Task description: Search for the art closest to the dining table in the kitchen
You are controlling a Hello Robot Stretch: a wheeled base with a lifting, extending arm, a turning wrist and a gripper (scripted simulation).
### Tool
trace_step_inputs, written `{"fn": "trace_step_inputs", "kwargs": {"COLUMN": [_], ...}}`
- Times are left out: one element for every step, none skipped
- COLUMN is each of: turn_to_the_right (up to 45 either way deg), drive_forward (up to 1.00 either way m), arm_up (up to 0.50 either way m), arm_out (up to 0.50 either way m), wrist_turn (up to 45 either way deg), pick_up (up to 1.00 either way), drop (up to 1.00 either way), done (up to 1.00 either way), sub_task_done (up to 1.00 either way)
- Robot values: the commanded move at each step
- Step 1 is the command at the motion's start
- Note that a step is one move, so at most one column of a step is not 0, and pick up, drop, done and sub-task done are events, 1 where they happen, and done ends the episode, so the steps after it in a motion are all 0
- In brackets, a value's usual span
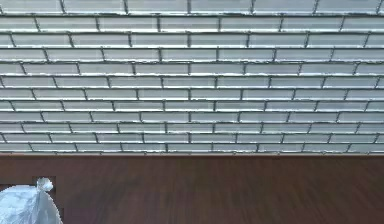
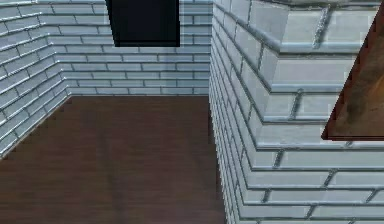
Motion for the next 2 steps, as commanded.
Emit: {"fn": "trace_step_inputs", "kwargs": {"turn_to_the_right": [15.0, 0.0], "drive_forward": [0.0, 0.15], "arm_up": [0.0, 0.0], "arm_out": [0.0, 0.0], "wrist_turn": [0.0, 0.0], "pick_up": [0.0, 0.0], "drop": [0.0, 0.0], "done": [0.0, 0.0], "sub_task_done": [0.0, 0.0]}}
